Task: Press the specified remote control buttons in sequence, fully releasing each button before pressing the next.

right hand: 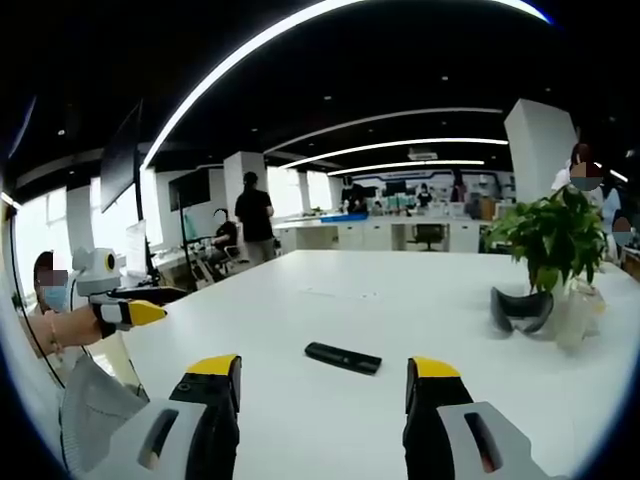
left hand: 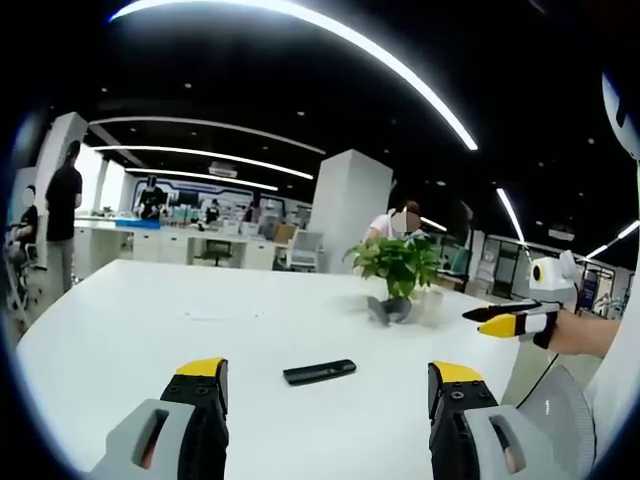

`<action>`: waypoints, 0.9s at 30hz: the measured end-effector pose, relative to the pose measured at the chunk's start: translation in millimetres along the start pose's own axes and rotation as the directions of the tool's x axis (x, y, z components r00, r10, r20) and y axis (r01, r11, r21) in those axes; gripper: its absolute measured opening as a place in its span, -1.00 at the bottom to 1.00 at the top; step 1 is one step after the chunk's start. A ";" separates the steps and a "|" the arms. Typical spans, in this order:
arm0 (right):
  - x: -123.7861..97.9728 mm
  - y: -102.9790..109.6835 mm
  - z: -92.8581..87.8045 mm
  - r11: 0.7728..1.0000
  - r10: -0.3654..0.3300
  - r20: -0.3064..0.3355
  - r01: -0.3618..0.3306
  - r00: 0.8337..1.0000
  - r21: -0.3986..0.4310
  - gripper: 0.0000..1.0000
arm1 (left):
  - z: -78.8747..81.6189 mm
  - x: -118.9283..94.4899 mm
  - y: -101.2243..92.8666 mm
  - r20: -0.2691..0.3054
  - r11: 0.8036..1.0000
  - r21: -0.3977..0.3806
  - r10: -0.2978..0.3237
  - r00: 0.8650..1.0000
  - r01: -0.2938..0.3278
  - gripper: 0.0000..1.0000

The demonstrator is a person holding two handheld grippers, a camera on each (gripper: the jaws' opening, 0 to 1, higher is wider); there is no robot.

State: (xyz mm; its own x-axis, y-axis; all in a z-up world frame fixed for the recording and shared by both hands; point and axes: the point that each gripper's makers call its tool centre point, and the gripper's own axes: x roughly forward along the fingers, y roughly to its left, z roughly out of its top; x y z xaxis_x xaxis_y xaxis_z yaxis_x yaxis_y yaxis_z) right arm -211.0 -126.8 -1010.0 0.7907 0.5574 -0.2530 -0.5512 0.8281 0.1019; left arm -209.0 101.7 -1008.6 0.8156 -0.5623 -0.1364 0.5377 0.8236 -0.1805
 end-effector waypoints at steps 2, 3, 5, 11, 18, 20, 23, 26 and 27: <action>0.0 -1.5 0.7 1.000 -0.010 0.002 0.010 1.000 0.001 0.35 | -0.3 1.4 -0.8 -0.004 1.000 0.003 -0.004 1.000 0.004 0.70; 0.1 -1.8 0.8 1.000 -0.011 0.002 0.011 1.000 0.001 0.35 | -0.4 1.9 -0.9 -0.006 1.000 0.004 -0.005 1.000 0.005 0.70; 0.1 -2.6 0.7 1.000 -0.011 0.001 0.011 1.000 0.004 0.34 | -0.8 3.1 -1.2 -0.009 1.000 0.002 -0.009 1.000 0.009 0.70; -0.1 -3.9 -1.2 1.000 -0.015 -0.005 0.015 1.000 0.007 0.34 | -2.6 8.5 -1.9 -0.029 1.000 0.012 -0.025 0.999 0.025 0.70; -1.8 -4.8 -3.2 1.000 -0.026 -0.004 0.026 1.000 0.017 0.34 | -5.8 16.7 4.8 -0.075 0.998 0.038 -0.048 0.996 0.051 0.70; -2.2 -5.5 -4.0 0.999 -0.030 -0.006 0.030 1.000 0.016 0.33 | -7.0 19.5 8.5 -0.092 0.997 0.048 -0.050 0.995 0.054 0.70; -1.9 -7.0 -5.9 0.999 -0.036 -0.013 0.036 0.999 0.014 0.33 | -9.3 24.9 11.1 -0.122 0.996 0.066 -0.058 0.991 0.066 0.70; -1.2 -6.9 -6.4 0.999 -0.037 -0.014 0.037 0.999 0.017 0.32 | -14.9 31.2 13.5 -0.169 0.991 0.099 -0.075 0.983 0.092 0.69; -0.8 -6.5 -6.7 0.999 -0.037 -0.015 0.037 0.999 0.016 0.32 | -17.3 33.9 15.0 -0.185 0.988 0.114 -0.084 0.979 0.106 0.68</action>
State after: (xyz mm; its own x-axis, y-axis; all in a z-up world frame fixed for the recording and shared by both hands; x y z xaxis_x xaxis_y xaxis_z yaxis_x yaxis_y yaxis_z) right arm -209.8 -133.0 -1016.8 0.8067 0.5253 -0.2708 -0.5168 0.8493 0.1081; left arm -177.0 93.7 -1032.8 0.7137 -0.6334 -0.2990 0.6420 0.7623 -0.0822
